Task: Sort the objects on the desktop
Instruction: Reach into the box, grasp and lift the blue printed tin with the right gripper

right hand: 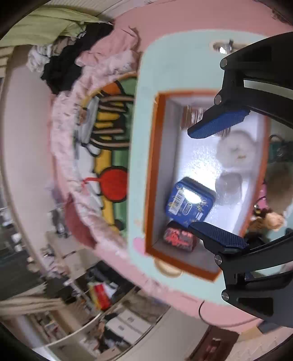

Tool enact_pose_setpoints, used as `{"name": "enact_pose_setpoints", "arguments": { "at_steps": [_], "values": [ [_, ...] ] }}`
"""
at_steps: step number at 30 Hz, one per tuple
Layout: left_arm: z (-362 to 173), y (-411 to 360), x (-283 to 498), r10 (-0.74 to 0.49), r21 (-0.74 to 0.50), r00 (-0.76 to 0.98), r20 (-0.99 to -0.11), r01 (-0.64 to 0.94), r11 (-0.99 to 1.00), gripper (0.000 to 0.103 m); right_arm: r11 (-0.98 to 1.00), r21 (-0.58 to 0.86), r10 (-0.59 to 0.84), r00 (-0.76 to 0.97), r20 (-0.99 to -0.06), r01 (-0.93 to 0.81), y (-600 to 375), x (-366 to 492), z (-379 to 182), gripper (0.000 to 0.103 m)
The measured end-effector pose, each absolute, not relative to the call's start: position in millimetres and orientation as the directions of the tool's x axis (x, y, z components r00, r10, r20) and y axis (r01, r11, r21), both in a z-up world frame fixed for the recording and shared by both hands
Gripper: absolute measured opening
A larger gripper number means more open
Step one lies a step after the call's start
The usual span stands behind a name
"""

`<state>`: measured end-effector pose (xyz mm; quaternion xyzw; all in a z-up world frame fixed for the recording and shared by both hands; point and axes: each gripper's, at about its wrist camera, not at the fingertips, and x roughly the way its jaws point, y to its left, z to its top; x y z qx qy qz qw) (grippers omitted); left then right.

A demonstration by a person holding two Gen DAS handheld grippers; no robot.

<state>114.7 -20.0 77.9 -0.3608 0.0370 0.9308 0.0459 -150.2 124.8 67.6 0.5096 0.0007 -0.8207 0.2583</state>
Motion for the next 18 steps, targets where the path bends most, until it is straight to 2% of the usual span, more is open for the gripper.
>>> {"name": "enact_pose_setpoints", "arguments": {
  "at_steps": [4, 7, 8, 10, 14, 18],
  "values": [
    [78, -20, 114, 0.058, 0.036, -0.736, -0.675, -0.111, -0.993, 0.102, -0.880, 0.291, -0.396, -0.243, -0.885, 0.374, 85, -175, 31, 0.076],
    [78, -20, 114, 0.059, 0.035, -0.735, -0.676, -0.111, -0.993, 0.102, -0.907, 0.188, -0.302, -0.270, -0.914, 0.376, 57, -176, 16, 0.076],
    [78, -20, 114, 0.059, 0.034, -0.735, -0.675, -0.112, -0.993, 0.102, -0.916, 0.142, -0.265, -0.302, -0.916, 0.375, 54, -175, 15, 0.070],
    [79, -18, 115, 0.061, 0.035, -0.736, -0.674, -0.113, -0.993, 0.102, -0.928, 0.024, -0.169, -0.362, -0.917, 0.373, 44, -169, 13, 0.066],
    [79, -17, 114, 0.062, 0.033, -0.736, -0.674, -0.114, -0.993, 0.102, -0.915, -0.055, -0.129, -0.420, -0.898, 0.399, 39, -161, 15, 0.065],
    [79, -16, 115, 0.062, 0.034, -0.737, -0.673, -0.115, -0.993, 0.102, -0.926, 0.129, -0.277, -0.408, -0.870, 0.354, 69, -168, 16, 0.065]
  ]
}}
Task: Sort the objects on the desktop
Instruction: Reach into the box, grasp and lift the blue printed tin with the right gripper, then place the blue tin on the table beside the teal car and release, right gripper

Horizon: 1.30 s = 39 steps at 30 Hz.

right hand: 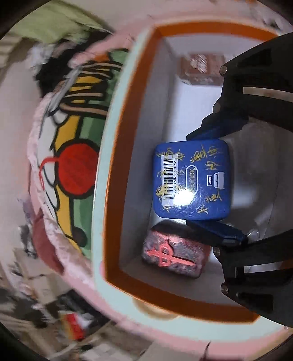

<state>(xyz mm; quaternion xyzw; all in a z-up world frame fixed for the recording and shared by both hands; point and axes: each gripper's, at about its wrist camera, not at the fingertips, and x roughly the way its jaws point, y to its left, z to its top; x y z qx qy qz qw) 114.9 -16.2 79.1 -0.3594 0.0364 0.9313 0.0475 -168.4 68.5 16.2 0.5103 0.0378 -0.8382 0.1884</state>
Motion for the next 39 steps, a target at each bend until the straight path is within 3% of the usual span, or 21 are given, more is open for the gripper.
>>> {"name": "enact_pose_setpoints", "arguments": {
  "at_steps": [8, 12, 18, 24, 27, 32, 39],
  "values": [
    [79, -16, 115, 0.063, 0.033, -0.737, -0.673, -0.115, -0.993, 0.102, -0.882, 0.286, -0.467, -0.620, -0.630, 0.373, 143, -118, 91, 0.065],
    [79, -16, 115, 0.063, 0.033, -0.738, -0.672, -0.115, -0.993, 0.102, -0.852, 0.332, -0.523, -0.639, -0.564, 0.404, 193, -68, 112, 0.065],
    [79, -17, 115, 0.063, 0.033, -0.738, -0.672, -0.115, -0.993, 0.102, -0.924, 0.190, -0.368, -0.638, -0.677, 0.331, 257, -13, 76, 0.065],
    [79, -18, 115, 0.067, 0.032, -0.737, -0.672, -0.119, -0.992, 0.102, -0.944, 0.202, -0.312, -0.507, -0.803, 0.260, 262, -31, 14, 0.065],
    [80, -17, 117, 0.067, 0.032, -0.738, -0.671, -0.119, -0.992, 0.102, -0.948, 0.172, -0.297, -0.543, -0.785, 0.269, 237, -35, 9, 0.066],
    [81, -16, 118, 0.067, 0.030, -0.738, -0.671, -0.117, -0.993, 0.102, -0.925, 0.251, -0.372, -0.543, -0.753, 0.286, 216, -50, 8, 0.069],
    [81, -16, 118, 0.066, 0.030, -0.738, -0.671, -0.117, -0.993, 0.102, -0.914, 0.266, -0.403, -0.622, -0.671, 0.305, 239, -14, 19, 0.085]
  ]
}}
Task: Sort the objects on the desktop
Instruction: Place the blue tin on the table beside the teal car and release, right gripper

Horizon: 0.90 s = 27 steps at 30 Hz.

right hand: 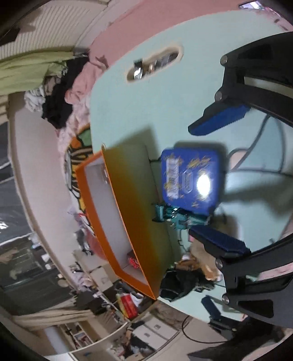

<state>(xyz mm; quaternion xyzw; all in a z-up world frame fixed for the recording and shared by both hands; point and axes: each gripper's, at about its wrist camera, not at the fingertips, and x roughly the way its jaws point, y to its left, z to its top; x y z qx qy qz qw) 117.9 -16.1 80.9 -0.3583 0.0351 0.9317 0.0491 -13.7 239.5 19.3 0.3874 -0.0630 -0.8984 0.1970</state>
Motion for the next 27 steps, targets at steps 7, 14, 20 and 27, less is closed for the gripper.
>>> {"name": "enact_pose_setpoints", "arguments": {
  "at_steps": [7, 14, 20, 27],
  "values": [
    [81, -16, 118, 0.065, 0.032, -0.738, -0.672, -0.117, -0.993, 0.102, -0.933, 0.031, -0.282, -0.678, -0.679, 0.358, 220, 29, -10, 0.096],
    [81, -17, 119, 0.063, 0.032, -0.740, -0.670, -0.113, -0.993, 0.102, -0.939, 0.045, -0.283, -0.688, -0.669, 0.342, 220, 24, -18, 0.102],
    [81, -17, 119, 0.062, 0.033, -0.740, -0.670, -0.114, -0.993, 0.102, -0.938, 0.045, -0.285, -0.688, -0.668, 0.345, 222, 24, -19, 0.102],
    [81, -17, 119, 0.063, 0.033, -0.740, -0.670, -0.114, -0.993, 0.102, -0.937, 0.045, -0.287, -0.689, -0.665, 0.347, 222, 28, -17, 0.103]
  ]
}}
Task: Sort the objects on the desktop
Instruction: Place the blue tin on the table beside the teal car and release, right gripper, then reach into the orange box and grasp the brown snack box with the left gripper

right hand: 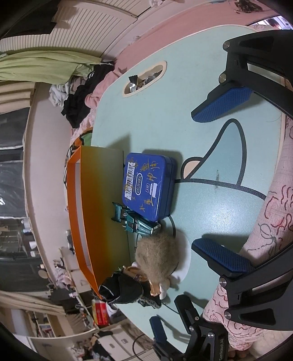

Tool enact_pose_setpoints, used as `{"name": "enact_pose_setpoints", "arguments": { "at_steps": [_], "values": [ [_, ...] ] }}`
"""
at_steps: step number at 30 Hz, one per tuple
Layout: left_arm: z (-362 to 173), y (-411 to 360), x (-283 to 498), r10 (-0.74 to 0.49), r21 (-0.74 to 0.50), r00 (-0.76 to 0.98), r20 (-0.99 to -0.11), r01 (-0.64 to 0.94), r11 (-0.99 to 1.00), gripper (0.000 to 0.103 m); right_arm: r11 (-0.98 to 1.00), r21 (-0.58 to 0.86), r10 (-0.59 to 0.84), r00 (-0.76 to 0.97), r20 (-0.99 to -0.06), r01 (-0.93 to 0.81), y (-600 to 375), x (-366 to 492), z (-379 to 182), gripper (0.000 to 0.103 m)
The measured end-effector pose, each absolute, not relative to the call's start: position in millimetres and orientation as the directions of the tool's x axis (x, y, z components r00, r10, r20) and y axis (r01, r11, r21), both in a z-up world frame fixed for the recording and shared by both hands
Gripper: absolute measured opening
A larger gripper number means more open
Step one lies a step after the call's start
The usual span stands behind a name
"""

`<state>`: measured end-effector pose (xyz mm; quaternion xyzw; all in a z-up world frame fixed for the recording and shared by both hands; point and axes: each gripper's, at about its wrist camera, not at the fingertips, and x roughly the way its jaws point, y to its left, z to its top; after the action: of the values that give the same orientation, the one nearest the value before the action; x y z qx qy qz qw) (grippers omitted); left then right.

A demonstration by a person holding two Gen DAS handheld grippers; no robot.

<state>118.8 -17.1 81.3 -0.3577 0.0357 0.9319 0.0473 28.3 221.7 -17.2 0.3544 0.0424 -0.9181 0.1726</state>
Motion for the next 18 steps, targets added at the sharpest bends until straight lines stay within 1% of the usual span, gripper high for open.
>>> {"name": "enact_pose_setpoints", "arguments": {
  "at_steps": [8, 11, 13, 14, 16, 18],
  "values": [
    [81, -18, 119, 0.067, 0.030, -0.739, -0.671, -0.117, -0.993, 0.101, -0.937, 0.045, -0.288, -0.690, -0.665, 0.347, 222, 29, -17, 0.103],
    [84, -20, 121, 0.076, 0.027, -0.742, -0.666, -0.126, -0.992, 0.088, -0.937, 0.045, -0.288, -0.690, -0.664, 0.347, 222, 30, -17, 0.103],
    [91, -22, 121, 0.087, 0.018, -0.740, -0.667, -0.133, -0.991, 0.073, -0.937, 0.045, -0.287, -0.690, -0.664, 0.347, 222, 30, -17, 0.103],
    [95, -22, 120, 0.100, 0.004, -0.738, -0.667, -0.139, -0.990, 0.069, -0.937, 0.045, -0.287, -0.690, -0.664, 0.347, 222, 30, -17, 0.103],
    [112, -26, 118, 0.156, -0.060, -0.735, -0.660, -0.155, -0.986, 0.056, -0.937, 0.045, -0.287, -0.690, -0.664, 0.347, 222, 30, -17, 0.103],
    [134, -26, 113, 0.206, -0.109, -0.741, -0.639, -0.178, -0.978, 0.050, -0.937, 0.044, -0.287, -0.690, -0.664, 0.347, 222, 30, -18, 0.103]
  ]
}}
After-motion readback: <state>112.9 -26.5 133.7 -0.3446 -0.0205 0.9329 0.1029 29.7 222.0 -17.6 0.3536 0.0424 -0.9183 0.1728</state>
